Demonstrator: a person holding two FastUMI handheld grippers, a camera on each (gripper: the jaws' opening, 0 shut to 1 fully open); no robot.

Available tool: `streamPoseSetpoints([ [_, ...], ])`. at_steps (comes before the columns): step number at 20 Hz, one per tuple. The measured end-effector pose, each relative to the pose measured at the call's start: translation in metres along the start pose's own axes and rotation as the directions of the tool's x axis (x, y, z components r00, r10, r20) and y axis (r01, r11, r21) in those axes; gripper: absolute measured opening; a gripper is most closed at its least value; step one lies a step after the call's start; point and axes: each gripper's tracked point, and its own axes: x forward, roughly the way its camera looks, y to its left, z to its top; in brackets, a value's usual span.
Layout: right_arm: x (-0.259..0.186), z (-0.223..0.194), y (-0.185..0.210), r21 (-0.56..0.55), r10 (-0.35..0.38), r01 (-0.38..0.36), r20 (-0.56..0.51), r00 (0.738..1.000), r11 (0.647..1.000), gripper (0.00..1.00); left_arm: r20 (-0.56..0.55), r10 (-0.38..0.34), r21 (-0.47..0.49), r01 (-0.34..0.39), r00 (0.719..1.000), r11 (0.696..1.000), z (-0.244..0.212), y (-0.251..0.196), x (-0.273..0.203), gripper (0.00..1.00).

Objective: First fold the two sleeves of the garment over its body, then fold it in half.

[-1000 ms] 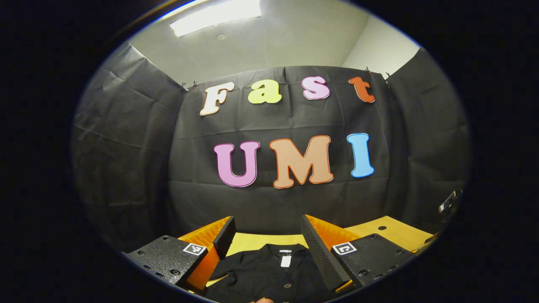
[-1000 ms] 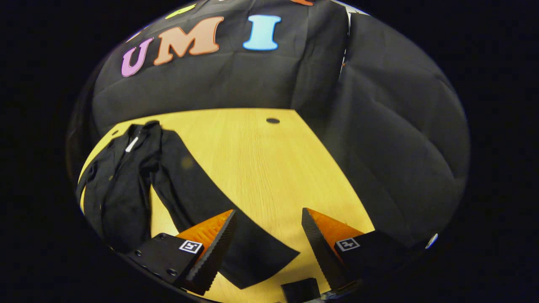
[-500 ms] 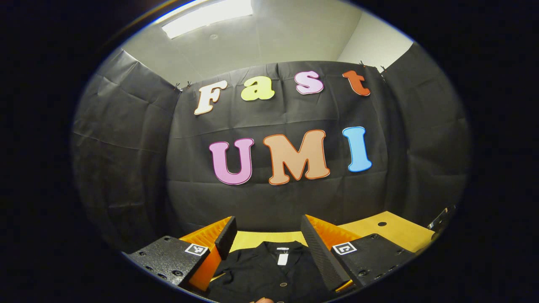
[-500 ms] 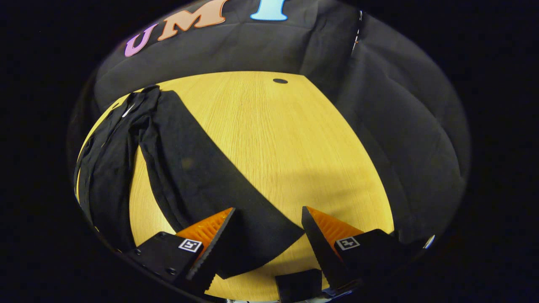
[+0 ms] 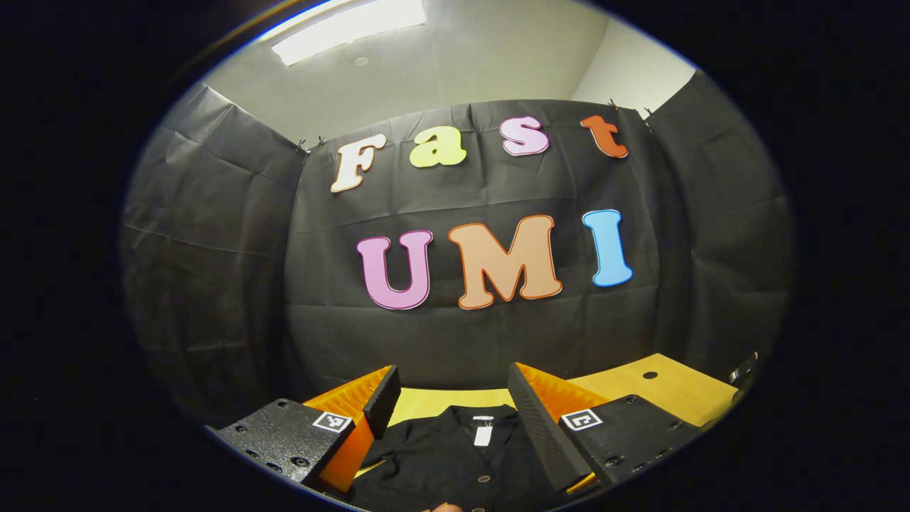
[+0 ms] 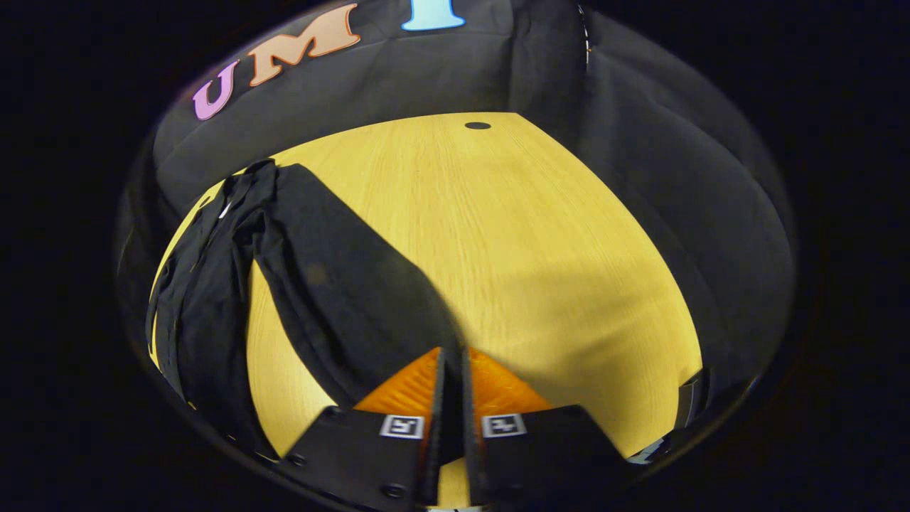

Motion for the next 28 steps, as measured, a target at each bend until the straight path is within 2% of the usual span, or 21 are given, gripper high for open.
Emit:
streamPoseSetpoints([
  [1, 0.002, -0.001, 0.000, -0.021, -0.013, 0.013, 0.001, 1.000, 1.000, 0.10, 0.005, 0.002, 0.003, -0.002, 1.000, 1.000, 0.001, 0.003, -0.002, 0.92],
  [2, -0.002, -0.004, -0.002, -0.041, -0.034, 0.034, -0.002, 0.999, 0.999, 0.09, 0.014, 0.002, 0.003, -0.002, 1.000, 1.000, 0.002, 0.010, -0.005, 0.91],
  [3, 0.000, -0.001, 0.000, -0.048, -0.051, 0.052, 0.017, 0.999, 0.997, 0.04, 0.024, 0.003, 0.002, -0.003, 1.000, 1.000, 0.004, 0.016, -0.006, 0.91],
  [6, -0.002, 0.002, 0.001, -0.027, -0.085, 0.086, 0.035, 0.996, 0.996, 0.03, 0.028, 0.002, -0.009, -0.001, 1.000, 1.000, -0.002, 0.033, -0.004, 0.92],
  [7, -0.005, 0.004, 0.001, 0.002, -0.093, 0.093, 0.046, 0.995, 0.996, 0.07, 0.022, 0.004, -0.008, -0.004, 1.000, 1.000, -0.003, 0.041, -0.003, 0.92],
  [8, -0.010, 0.012, 0.002, 0.033, -0.100, 0.098, 0.063, 0.993, 0.995, 0.03, 0.028, 0.010, -0.008, -0.010, 1.000, 1.000, -0.003, 0.052, -0.003, 0.92],
  [9, -0.016, 0.022, 0.003, 0.062, -0.111, 0.106, 0.089, 0.990, 0.993, 0.07, 0.039, 0.022, -0.011, -0.022, 0.999, 1.000, 0.000, 0.063, -0.002, 0.92],
  [11, -0.030, 0.046, 0.006, 0.101, -0.130, 0.116, 0.153, 0.980, 0.988, 0.03, 0.040, 0.037, -0.015, -0.036, 0.999, 0.999, 0.001, 0.083, 0.001, 0.92],
  [13, -0.046, 0.069, 0.012, 0.130, -0.143, 0.118, 0.205, 0.968, 0.985, 0.05, 0.037, 0.052, -0.017, -0.052, 0.998, 0.999, -0.002, 0.102, 0.000, 0.91],
  [17, -0.068, 0.117, 0.040, 0.161, -0.129, 0.082, 0.308, 0.943, 0.984, 0.03, 0.037, 0.082, -0.022, -0.081, 0.996, 0.996, -0.002, 0.136, -0.003, 0.92],
  [21, -0.097, 0.153, 0.088, 0.138, -0.082, 0.029, 0.395, 0.915, 0.990, 0.02, 0.047, 0.112, -0.019, -0.111, 0.993, 0.994, -0.001, 0.168, -0.008, 0.92],
  [26, -0.133, 0.193, 0.159, 0.030, -0.004, -0.013, 0.529, 0.849, 0.999, 0.02, 0.032, 0.152, -0.032, -0.151, 0.988, 0.988, -0.010, 0.205, -0.012, 0.92],
  [28, -0.143, 0.207, 0.187, -0.013, 0.032, -0.029, 0.557, 0.830, 0.999, 0.03, 0.028, 0.168, -0.035, -0.167, 0.985, 0.985, -0.014, 0.220, -0.014, 0.92],
])
